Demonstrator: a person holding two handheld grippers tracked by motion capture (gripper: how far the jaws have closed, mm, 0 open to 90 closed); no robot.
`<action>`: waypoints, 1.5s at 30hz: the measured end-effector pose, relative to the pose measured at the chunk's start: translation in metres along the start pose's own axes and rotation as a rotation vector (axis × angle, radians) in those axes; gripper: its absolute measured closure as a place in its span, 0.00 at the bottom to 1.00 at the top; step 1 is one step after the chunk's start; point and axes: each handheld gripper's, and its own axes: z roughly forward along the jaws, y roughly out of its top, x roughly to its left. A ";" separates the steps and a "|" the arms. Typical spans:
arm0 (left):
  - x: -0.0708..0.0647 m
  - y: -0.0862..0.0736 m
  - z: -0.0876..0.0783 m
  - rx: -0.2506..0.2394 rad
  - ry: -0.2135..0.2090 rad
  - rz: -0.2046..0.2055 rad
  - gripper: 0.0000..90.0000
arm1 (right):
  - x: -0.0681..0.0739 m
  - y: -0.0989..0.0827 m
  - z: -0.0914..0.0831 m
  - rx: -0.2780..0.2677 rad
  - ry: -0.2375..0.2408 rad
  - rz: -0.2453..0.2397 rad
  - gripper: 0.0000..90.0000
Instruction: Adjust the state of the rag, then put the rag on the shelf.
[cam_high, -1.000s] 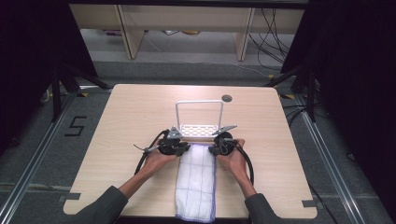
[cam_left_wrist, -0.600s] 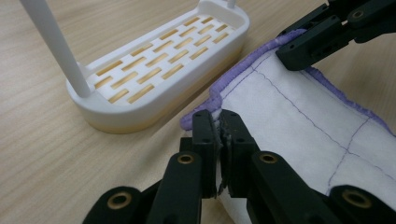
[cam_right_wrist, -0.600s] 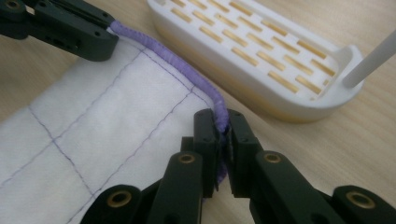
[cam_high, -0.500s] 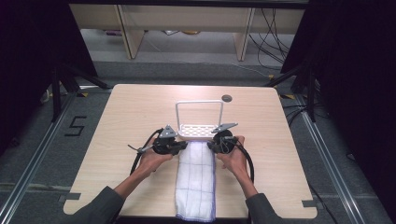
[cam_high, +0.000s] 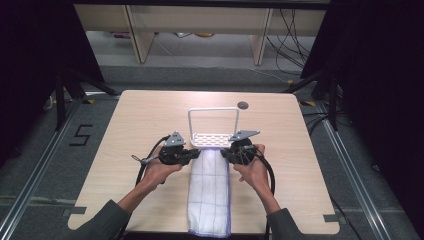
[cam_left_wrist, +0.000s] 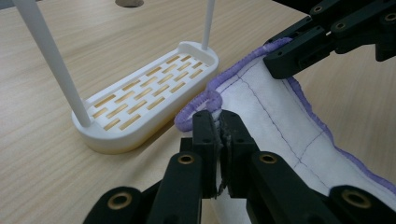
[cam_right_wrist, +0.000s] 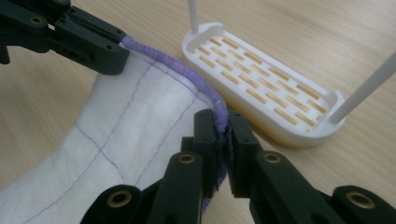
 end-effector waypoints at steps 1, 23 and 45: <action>-0.001 0.001 -0.001 -0.006 0.001 -0.008 0.95 | 0.000 0.002 -0.004 0.016 0.007 -0.021 0.94; -0.012 0.015 -0.024 -0.060 0.007 -0.020 0.95 | 0.009 0.011 -0.022 -0.054 0.028 -0.037 0.94; -0.027 0.040 -0.050 -0.135 -0.031 -0.012 0.95 | 0.020 0.026 -0.055 -0.133 0.038 -0.062 0.94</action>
